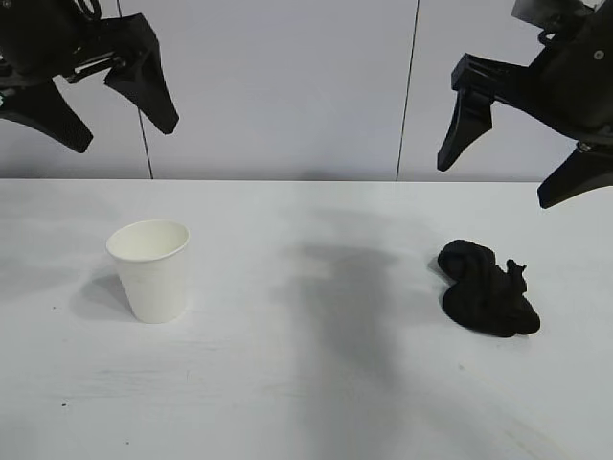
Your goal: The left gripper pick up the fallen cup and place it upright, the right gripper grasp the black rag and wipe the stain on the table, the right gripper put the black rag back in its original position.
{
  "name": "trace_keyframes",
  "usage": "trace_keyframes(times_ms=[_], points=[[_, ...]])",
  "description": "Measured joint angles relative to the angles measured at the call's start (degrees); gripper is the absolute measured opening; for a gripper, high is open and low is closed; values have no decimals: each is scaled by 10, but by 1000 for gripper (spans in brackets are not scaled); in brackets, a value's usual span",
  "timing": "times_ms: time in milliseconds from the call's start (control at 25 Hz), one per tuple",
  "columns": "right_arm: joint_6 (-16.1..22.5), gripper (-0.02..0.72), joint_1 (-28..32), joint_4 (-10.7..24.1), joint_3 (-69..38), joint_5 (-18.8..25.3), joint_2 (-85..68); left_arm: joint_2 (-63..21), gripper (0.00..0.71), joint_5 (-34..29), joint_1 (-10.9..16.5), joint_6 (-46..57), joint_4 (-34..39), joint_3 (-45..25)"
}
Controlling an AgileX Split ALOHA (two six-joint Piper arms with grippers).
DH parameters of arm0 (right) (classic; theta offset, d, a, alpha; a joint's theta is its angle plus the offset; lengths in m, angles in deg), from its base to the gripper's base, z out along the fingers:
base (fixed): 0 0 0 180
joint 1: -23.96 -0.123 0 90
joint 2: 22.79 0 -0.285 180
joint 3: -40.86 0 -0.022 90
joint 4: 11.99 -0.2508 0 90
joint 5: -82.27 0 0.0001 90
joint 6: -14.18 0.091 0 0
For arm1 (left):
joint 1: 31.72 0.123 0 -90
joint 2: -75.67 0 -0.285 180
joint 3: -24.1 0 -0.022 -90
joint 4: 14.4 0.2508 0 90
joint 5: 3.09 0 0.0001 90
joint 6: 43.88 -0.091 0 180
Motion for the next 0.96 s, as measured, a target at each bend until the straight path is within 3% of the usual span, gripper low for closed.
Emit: trace_keyframes(times_ms=[960], points=[[-4, 673, 0, -3, 0, -12, 0, 0, 694, 9, 0, 1, -2, 0]])
